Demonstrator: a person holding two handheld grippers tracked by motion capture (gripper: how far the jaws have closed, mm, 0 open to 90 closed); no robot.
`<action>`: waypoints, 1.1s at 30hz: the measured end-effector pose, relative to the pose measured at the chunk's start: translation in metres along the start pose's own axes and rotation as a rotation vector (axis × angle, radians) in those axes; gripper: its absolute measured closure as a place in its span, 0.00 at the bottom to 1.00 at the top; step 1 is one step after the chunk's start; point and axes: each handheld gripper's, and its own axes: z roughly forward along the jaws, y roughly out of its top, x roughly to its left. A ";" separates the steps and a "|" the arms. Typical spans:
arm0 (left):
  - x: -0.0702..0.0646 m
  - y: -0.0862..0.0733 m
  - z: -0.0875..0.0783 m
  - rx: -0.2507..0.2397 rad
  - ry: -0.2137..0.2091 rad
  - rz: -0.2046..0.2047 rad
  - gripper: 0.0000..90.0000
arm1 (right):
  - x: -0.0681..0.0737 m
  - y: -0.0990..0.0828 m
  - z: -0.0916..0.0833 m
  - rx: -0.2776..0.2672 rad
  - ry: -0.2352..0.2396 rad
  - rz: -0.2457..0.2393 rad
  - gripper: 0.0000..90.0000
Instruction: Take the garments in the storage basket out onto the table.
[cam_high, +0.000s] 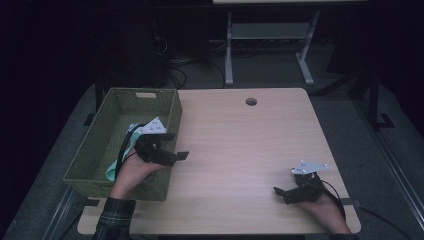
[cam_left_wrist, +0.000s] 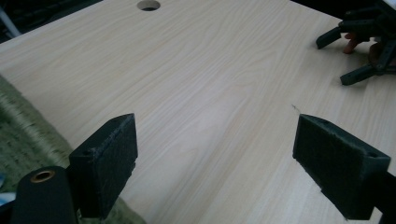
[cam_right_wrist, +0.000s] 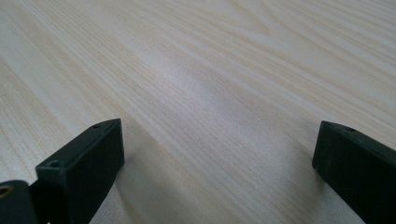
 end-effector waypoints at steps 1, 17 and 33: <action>0.001 -0.001 -0.001 0.000 0.003 -0.006 0.15 | 0.000 0.000 0.000 0.000 0.000 0.000 0.02; 0.022 -0.016 -0.018 0.008 0.075 -0.038 0.15 | 0.000 0.000 0.000 0.001 0.002 -0.004 0.02; 0.053 -0.040 -0.042 -0.011 0.167 -0.118 0.15 | 0.000 0.000 0.000 0.001 0.003 -0.003 0.02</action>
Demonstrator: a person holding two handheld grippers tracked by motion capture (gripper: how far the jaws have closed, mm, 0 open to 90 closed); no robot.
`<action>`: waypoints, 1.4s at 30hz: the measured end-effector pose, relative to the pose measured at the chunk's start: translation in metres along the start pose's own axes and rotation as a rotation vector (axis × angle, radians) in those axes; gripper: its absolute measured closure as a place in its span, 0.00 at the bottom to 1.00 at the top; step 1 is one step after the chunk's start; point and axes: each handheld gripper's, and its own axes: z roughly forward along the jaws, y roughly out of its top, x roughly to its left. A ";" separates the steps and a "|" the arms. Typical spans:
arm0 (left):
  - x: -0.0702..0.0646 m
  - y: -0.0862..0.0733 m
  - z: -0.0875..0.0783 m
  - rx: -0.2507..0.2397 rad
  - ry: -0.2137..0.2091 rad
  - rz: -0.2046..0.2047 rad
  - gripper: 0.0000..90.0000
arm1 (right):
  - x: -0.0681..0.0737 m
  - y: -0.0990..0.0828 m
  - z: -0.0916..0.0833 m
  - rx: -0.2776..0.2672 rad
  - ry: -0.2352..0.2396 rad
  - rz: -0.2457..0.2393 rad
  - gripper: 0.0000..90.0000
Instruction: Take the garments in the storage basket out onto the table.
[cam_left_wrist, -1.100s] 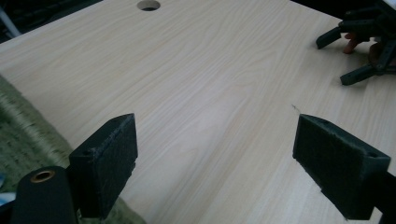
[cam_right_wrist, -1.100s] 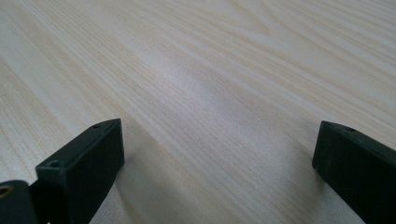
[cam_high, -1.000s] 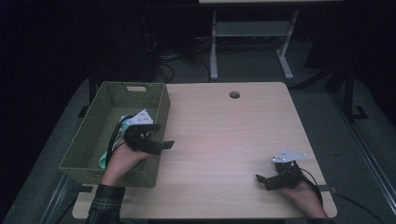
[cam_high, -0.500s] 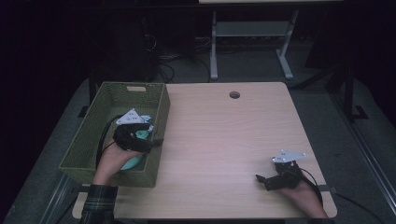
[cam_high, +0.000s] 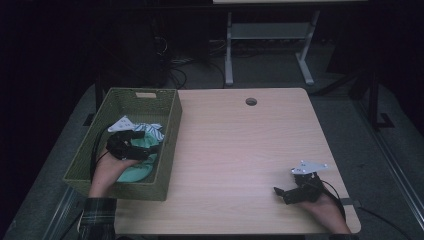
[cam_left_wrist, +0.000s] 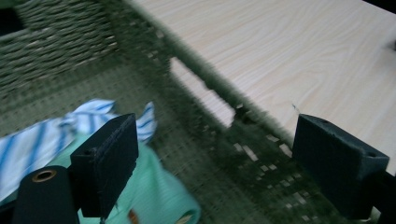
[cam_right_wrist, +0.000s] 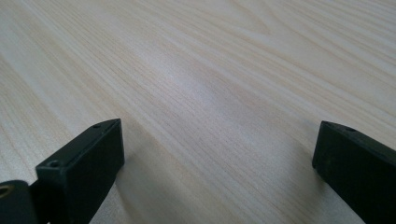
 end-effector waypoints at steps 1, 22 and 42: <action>0.002 -0.002 -0.001 0.004 0.008 -0.009 0.15 | 0.000 0.000 0.000 0.000 0.000 0.000 0.02; 0.026 -0.017 0.005 0.090 0.109 -0.022 0.16 | 0.000 0.000 0.000 -0.003 -0.001 -0.005 0.02; 0.019 -0.019 0.033 0.290 0.123 0.043 0.28 | 0.000 0.000 0.000 -0.003 0.000 -0.005 0.02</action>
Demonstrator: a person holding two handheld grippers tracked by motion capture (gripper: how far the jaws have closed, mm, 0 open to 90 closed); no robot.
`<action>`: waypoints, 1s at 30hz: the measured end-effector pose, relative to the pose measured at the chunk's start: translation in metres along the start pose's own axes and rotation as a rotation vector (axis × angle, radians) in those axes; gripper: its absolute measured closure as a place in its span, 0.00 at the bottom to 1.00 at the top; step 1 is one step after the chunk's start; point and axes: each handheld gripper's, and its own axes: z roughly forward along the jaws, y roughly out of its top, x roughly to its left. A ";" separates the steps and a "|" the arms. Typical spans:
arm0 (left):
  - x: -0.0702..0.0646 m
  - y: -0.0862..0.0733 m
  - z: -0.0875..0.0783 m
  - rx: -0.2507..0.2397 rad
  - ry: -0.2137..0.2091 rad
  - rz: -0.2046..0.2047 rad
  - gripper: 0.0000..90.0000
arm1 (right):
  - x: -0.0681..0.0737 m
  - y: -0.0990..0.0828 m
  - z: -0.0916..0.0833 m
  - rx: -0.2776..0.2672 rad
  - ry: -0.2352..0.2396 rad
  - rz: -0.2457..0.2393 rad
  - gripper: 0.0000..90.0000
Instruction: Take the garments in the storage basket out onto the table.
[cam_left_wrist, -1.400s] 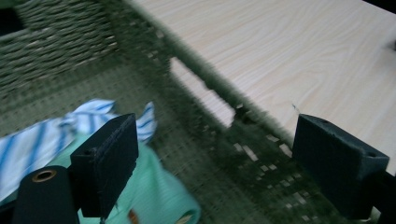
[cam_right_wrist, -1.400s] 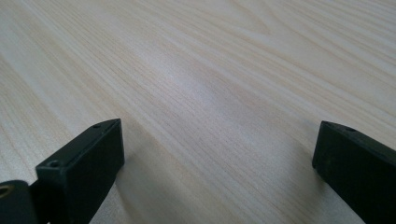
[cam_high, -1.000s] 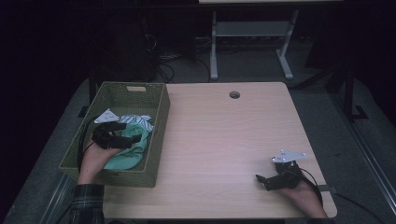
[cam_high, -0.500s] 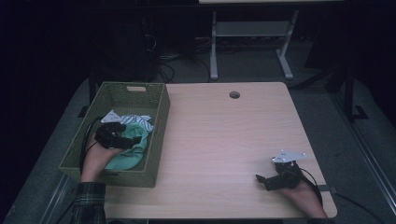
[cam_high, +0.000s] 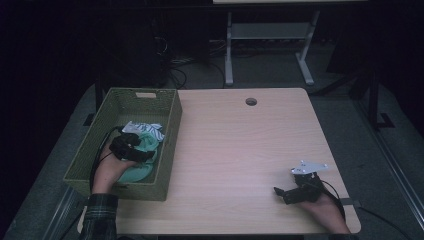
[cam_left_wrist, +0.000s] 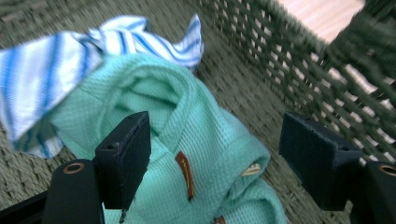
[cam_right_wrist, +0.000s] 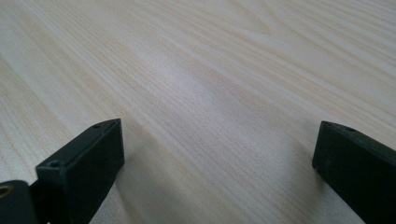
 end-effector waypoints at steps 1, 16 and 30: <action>-0.001 0.000 0.002 0.022 -0.010 -0.001 0.28 | 0.000 0.000 0.000 0.000 0.000 0.000 0.02; -0.004 -0.001 0.015 0.157 -0.019 0.020 0.52 | 0.000 0.000 0.000 0.000 0.000 0.000 0.02; -0.002 0.000 0.008 0.155 -0.041 -0.076 0.92 | 0.000 0.000 0.000 0.000 0.000 0.000 0.02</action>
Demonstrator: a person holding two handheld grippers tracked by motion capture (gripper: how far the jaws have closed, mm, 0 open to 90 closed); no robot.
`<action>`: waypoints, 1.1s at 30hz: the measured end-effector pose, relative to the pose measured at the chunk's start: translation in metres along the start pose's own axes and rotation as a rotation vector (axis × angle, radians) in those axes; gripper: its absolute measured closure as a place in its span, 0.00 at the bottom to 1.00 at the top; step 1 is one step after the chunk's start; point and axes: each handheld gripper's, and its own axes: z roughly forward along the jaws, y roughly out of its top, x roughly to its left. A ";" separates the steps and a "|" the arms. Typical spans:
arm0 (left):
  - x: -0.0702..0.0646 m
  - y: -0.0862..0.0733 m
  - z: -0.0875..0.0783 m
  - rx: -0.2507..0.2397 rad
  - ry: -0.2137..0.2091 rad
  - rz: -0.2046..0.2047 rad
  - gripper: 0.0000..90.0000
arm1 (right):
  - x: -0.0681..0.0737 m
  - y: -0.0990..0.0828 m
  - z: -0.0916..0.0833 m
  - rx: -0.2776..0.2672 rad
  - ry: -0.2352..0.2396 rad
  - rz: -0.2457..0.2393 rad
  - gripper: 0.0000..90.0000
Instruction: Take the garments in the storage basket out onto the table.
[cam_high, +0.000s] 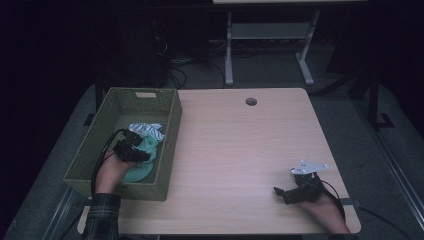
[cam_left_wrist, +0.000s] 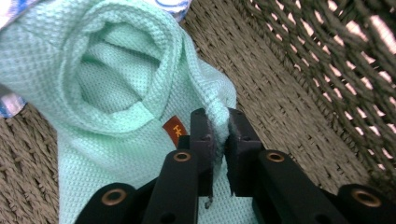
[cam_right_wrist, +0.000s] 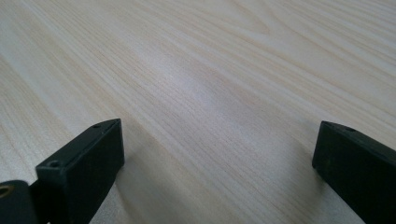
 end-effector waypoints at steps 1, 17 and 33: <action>0.000 0.000 -0.001 -0.006 -0.003 -0.003 0.92 | 0.000 0.000 0.000 0.000 0.000 0.000 0.02; 0.008 -0.005 -0.029 -0.240 -0.056 -0.051 0.95 | 0.000 0.000 0.000 0.000 0.000 0.000 0.02; 0.016 -0.015 -0.053 -0.474 -0.094 -0.113 0.95 | 0.001 0.000 0.001 -0.001 -0.003 0.004 0.02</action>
